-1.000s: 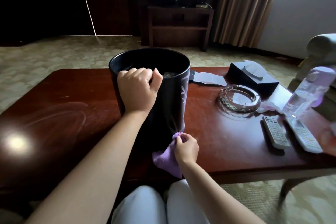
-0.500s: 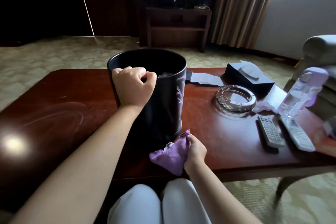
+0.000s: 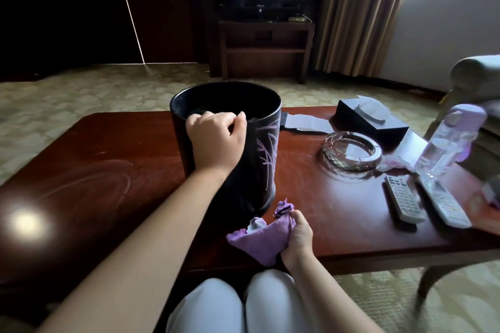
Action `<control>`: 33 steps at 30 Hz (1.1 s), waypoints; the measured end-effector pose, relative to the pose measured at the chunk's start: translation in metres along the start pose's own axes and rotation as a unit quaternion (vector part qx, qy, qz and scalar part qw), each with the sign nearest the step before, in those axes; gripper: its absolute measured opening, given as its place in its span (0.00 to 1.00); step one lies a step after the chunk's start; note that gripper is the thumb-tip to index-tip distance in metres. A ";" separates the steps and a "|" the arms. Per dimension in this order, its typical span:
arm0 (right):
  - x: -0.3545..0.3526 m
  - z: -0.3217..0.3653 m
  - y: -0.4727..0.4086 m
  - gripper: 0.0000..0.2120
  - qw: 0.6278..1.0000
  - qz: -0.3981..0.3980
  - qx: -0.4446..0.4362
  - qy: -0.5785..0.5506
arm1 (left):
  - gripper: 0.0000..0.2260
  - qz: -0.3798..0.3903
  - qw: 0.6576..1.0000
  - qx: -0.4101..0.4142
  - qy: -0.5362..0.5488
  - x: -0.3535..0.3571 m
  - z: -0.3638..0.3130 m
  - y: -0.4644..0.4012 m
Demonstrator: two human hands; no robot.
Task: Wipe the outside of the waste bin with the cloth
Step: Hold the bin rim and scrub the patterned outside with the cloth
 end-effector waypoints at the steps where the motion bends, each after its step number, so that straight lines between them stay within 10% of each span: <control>1: 0.000 0.001 0.001 0.08 1.000 -0.001 -0.003 0.002 | 0.20 -0.006 1.000 -0.009 0.019 0.002 0.000 0.001; 33: 0.000 0.000 -0.004 0.07 0.996 0.020 -0.053 0.068 | 0.23 0.003 0.998 0.017 0.062 0.002 0.025 -0.013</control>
Point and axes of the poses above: each hand's wrist, its own y-axis away from the middle knuckle, its own x-axis out of the palm, z = x × y, the point moved 10 cm from there along -y, towards the middle knuckle, and after that the axes turned 7 degrees about z, right-handed, at the moved point
